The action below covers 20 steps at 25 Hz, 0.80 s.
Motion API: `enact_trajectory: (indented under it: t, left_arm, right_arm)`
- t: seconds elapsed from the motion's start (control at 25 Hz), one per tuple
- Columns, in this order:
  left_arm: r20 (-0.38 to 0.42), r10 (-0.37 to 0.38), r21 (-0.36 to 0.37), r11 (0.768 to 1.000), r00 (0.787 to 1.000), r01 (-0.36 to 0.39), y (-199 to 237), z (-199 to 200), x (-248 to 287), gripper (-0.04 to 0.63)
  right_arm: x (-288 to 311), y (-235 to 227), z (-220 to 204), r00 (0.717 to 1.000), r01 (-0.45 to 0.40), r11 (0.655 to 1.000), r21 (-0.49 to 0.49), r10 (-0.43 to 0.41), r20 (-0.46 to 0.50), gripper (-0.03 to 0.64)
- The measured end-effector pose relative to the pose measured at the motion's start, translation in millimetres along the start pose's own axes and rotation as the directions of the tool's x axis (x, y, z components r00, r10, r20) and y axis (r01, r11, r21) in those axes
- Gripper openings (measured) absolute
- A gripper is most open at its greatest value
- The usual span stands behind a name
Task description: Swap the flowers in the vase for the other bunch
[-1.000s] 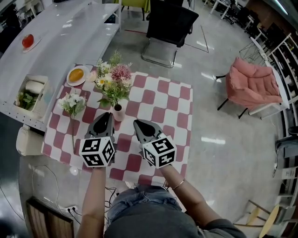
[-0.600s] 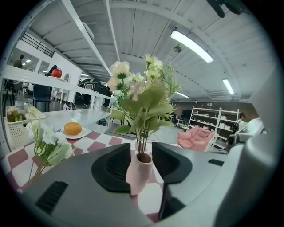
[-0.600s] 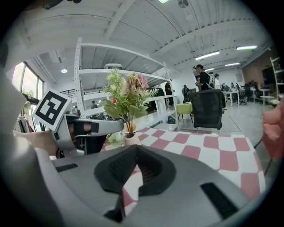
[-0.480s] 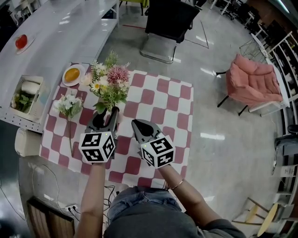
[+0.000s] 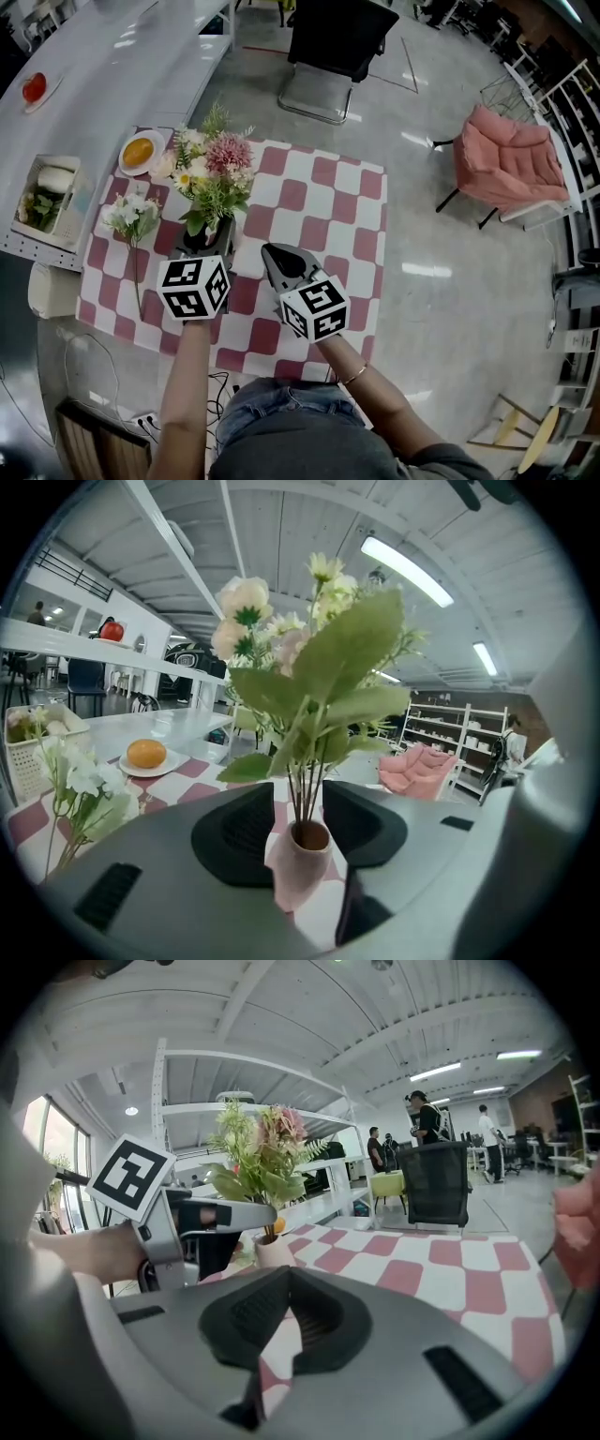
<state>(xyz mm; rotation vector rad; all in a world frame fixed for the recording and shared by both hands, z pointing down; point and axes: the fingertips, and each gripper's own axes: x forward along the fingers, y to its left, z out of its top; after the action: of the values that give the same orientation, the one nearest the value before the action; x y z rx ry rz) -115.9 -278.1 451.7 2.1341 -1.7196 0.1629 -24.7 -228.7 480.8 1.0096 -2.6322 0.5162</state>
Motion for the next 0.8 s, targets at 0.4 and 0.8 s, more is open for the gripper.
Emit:
enact_trajectory:
  t: [0.4,0.8]
  left_arm:
    - [0.013,0.013,0.015,1.000,1.000,-0.013,-3,2,8,0.106]
    - [0.019,0.026,0.030,0.999,0.999,-0.026,-2,3,8,0.072]
  right_arm:
    - [1,-10,-5,1.000,0.010,1.000,0.010,-0.009,-0.015,0.011]
    - [4,-10,-8,1.000,0.004,1.000,0.014,-0.003,-0.027,0.011]
